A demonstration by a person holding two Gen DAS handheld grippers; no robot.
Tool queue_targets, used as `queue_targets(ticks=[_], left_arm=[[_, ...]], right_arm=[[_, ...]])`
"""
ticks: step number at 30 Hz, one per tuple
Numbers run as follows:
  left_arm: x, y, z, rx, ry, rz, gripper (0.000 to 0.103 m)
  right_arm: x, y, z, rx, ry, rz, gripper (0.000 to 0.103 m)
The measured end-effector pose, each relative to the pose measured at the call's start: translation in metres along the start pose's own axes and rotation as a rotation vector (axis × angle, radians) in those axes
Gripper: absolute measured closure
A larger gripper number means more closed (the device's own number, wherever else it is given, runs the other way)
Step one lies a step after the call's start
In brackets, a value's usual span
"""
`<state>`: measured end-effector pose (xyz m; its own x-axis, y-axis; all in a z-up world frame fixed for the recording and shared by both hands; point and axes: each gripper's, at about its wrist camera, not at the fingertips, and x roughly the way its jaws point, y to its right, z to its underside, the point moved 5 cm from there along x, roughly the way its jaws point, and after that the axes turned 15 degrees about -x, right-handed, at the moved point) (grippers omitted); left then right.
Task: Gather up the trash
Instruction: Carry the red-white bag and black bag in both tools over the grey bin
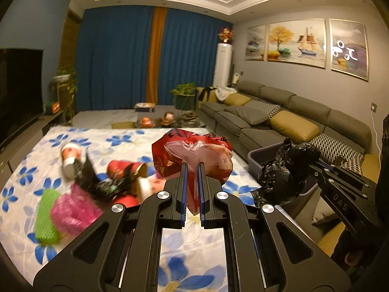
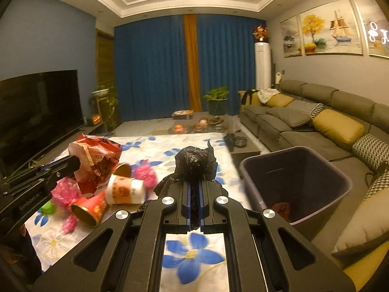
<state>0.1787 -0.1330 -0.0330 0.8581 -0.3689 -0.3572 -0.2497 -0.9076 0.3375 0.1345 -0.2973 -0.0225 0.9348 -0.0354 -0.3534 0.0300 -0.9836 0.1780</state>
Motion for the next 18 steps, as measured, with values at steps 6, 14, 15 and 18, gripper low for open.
queue_targets(ticks=[6,14,15,18], left_arm=[[0.018,0.040,-0.010,0.045,0.006,0.067,0.096],[0.052,0.099,-0.017,0.076,0.003,0.164,0.096],[0.057,0.107,-0.015,0.080,-0.001,0.177,0.096],[0.071,0.129,-0.009,0.091,-0.013,0.204,0.096]], right_arm=[[0.002,0.045,-0.003,0.025,0.006,0.111,0.097],[0.010,0.106,-0.002,0.072,0.001,0.263,0.097],[0.010,0.113,-0.001,0.079,0.001,0.275,0.097],[0.014,0.129,0.005,0.099,-0.004,0.298,0.097]])
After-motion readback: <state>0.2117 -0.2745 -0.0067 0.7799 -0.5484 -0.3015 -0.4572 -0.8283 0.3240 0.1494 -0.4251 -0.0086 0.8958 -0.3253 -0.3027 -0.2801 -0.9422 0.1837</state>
